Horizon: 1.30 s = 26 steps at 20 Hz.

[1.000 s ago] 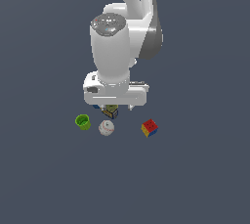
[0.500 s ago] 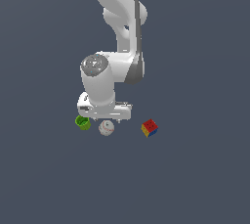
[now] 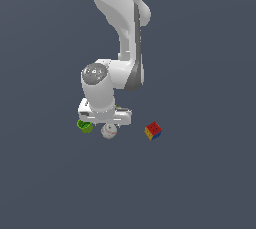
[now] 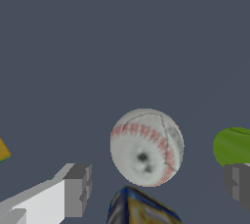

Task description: Pick up a designated object from a clutter of objects.

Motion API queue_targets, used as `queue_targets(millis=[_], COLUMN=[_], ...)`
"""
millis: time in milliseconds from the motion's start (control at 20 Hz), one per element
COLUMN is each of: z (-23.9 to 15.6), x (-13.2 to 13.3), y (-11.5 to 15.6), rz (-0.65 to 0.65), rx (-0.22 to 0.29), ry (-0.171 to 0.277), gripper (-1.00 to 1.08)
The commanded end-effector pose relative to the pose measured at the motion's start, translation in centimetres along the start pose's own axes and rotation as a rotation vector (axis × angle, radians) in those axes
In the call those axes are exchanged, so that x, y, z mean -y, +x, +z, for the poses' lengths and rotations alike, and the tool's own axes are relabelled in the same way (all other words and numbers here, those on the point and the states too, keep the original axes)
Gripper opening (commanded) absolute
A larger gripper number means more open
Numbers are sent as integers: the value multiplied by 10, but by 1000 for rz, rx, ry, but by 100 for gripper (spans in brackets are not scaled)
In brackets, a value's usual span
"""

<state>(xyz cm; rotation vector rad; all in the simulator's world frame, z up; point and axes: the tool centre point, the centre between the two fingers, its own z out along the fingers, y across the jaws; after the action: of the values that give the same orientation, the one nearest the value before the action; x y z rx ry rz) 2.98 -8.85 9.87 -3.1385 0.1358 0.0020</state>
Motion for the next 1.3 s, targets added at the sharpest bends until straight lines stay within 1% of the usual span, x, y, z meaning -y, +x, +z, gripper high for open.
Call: queue_targets(millis=[0, 500, 750, 800, 1250], z=[3, 44, 51, 51, 51], x=[0, 0, -1, -1, -1], y=[0, -1, 0, 0, 0], rz=[0, 0, 0, 0, 0], rx=[0, -1, -1, -1, -1], ry=[0, 0, 0, 0, 0], gripper=[100, 100, 100, -100, -100])
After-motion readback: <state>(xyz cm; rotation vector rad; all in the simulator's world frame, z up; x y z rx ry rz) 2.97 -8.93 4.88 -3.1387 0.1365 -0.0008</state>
